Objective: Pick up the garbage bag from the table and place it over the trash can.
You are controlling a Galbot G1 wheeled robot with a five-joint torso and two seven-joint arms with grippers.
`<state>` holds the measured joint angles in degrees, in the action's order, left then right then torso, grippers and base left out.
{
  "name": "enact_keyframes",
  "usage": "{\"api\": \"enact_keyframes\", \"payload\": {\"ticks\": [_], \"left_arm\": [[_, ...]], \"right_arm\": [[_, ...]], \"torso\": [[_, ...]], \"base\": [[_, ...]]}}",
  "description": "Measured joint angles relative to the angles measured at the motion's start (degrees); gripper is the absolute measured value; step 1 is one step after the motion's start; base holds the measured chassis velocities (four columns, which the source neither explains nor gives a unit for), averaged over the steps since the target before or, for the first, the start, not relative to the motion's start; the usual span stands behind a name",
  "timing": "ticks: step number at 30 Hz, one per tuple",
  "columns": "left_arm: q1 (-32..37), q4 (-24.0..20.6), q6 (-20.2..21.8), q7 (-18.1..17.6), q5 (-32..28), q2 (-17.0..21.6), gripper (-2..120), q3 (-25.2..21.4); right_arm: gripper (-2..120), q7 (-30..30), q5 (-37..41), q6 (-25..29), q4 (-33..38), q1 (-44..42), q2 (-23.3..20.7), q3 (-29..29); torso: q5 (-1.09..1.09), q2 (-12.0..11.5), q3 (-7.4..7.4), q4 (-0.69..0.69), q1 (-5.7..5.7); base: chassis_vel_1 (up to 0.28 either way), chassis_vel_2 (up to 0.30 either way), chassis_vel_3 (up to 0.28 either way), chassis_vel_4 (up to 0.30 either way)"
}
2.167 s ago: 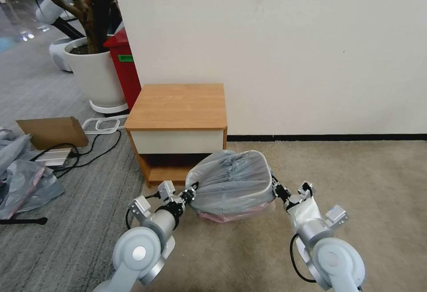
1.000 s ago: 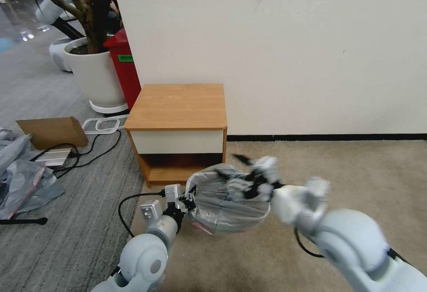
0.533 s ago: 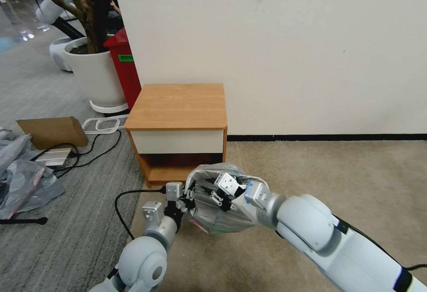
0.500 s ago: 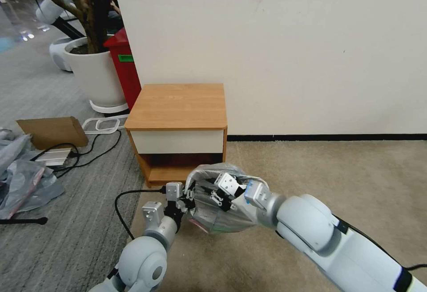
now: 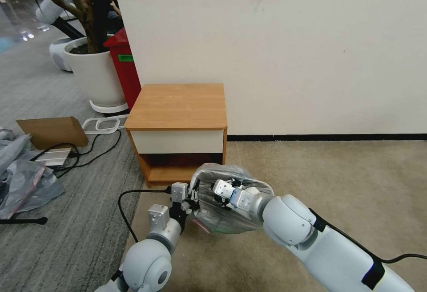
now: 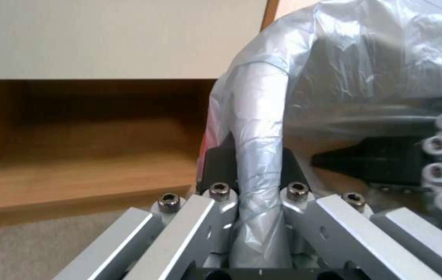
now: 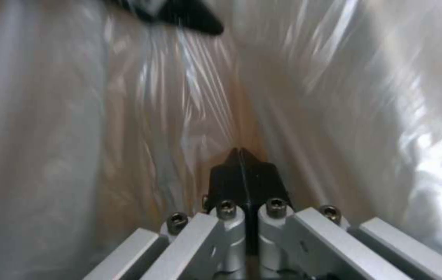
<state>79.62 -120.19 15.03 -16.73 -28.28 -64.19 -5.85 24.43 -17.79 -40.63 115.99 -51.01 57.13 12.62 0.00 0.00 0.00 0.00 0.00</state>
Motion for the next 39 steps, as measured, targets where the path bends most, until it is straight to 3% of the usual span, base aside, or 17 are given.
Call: {"api": "enact_keyframes", "payload": {"ticks": [39], "left_arm": [[0.25, -0.79, -1.58, 2.8, 4.44, -1.68, 4, 2.06]], "right_arm": [[0, 1.07, -6.25, 0.14, -15.78, 3.73, 4.22, 3.79]], "torso": [[0.0, 0.0, 0.0, 0.01, 0.0]], "base": [[0.0, 0.0, 0.0, 0.0]]}}
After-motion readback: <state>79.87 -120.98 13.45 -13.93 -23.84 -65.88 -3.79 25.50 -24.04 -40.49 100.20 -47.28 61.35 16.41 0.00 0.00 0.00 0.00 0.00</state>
